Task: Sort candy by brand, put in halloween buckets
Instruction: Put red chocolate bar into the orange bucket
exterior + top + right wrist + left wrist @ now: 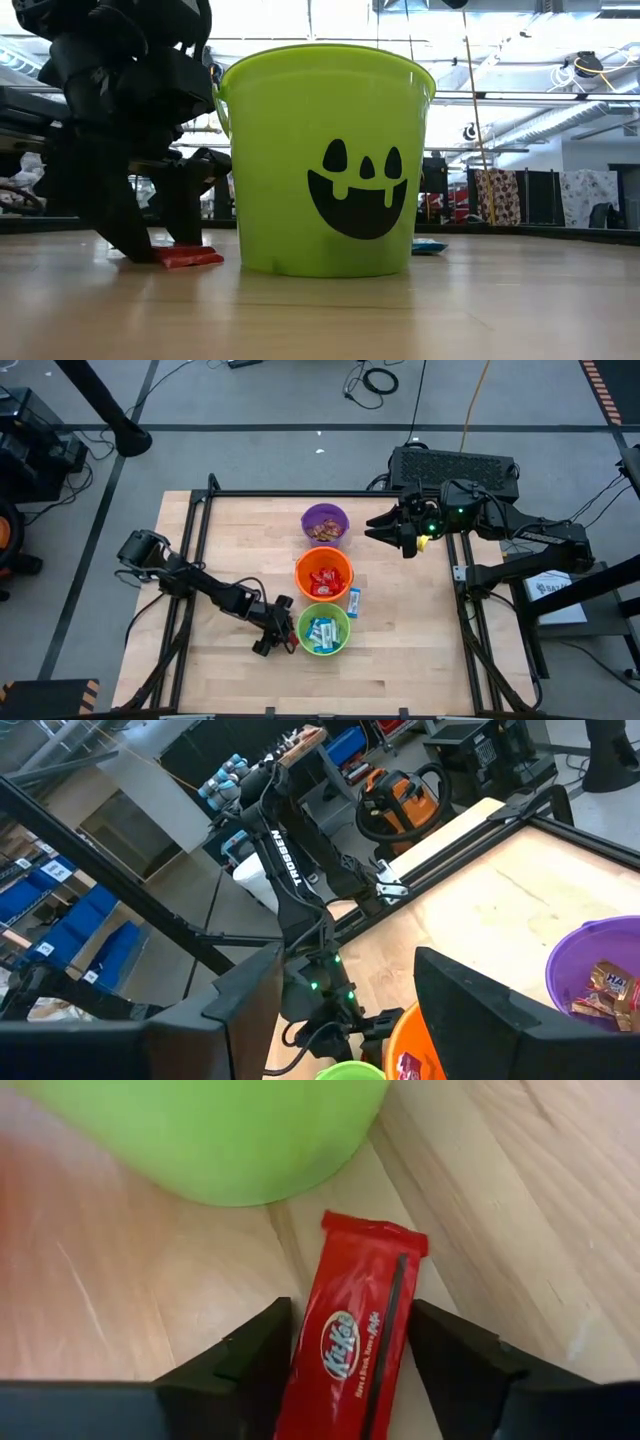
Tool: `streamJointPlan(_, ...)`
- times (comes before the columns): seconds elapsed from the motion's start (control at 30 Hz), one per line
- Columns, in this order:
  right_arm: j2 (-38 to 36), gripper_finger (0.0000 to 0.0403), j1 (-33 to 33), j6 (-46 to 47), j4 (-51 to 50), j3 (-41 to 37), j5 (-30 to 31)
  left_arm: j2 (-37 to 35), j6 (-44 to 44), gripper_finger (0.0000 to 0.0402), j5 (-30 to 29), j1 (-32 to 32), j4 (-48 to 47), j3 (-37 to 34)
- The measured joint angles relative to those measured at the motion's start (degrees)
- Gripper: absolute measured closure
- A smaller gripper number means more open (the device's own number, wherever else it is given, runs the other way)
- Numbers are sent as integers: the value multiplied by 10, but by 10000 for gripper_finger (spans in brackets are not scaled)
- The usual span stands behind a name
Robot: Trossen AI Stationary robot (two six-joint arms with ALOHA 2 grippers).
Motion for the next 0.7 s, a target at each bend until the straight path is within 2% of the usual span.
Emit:
streamJointPlan(0.17,0,186,0,-4,1,0,0,0,-4,213,1,0,-1,0)
streamJointPlan(0.7,0,186,0,-4,1,0,0,1,-32,214,0,-1,2,-1)
